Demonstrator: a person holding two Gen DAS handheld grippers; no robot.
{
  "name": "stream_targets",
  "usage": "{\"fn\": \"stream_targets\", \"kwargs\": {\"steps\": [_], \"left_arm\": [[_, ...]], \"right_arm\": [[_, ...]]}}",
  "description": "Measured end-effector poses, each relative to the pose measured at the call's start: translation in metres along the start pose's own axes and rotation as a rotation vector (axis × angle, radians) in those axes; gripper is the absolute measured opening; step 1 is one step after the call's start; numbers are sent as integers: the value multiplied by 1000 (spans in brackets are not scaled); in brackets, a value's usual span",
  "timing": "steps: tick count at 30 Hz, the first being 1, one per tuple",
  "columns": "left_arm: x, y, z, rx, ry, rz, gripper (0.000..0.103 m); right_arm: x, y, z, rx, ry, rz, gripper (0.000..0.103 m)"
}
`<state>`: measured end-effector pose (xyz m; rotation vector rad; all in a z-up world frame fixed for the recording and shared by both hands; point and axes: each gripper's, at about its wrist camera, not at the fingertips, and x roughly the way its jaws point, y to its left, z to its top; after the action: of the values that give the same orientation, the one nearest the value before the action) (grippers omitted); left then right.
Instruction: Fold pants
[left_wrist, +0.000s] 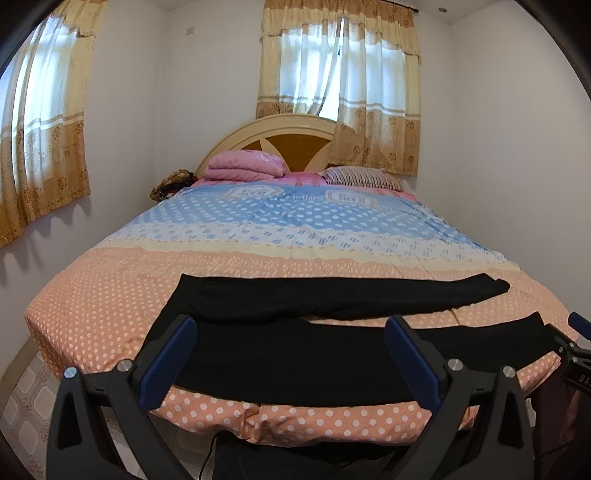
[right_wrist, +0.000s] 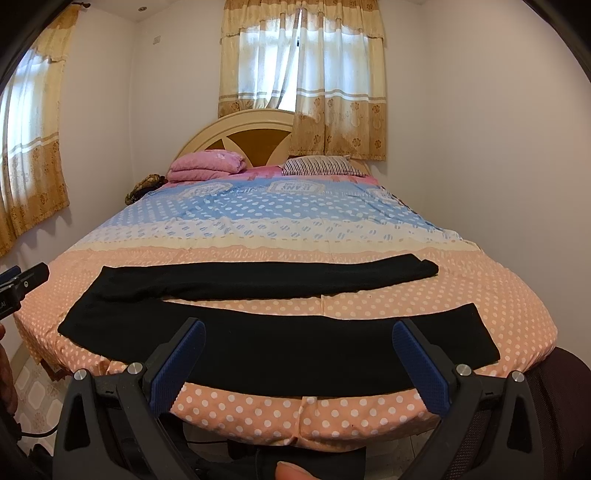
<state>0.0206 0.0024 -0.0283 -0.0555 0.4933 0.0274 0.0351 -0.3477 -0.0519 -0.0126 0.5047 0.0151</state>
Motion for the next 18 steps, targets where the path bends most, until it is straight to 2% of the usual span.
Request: {"fn": "stream_targets", "kwargs": {"steps": [9,13,18], "left_arm": [[33,-2,-17,39,62,10,103],[68,11,-26,76,104,69,103],[119,61,-26,49,179,175,103]], "right_arm": [[31,-9,-13,15,56,-9,102],[61,-14,-27,-15,100,-38,102],[102,-29,-41,-37,183,-59,102]]}}
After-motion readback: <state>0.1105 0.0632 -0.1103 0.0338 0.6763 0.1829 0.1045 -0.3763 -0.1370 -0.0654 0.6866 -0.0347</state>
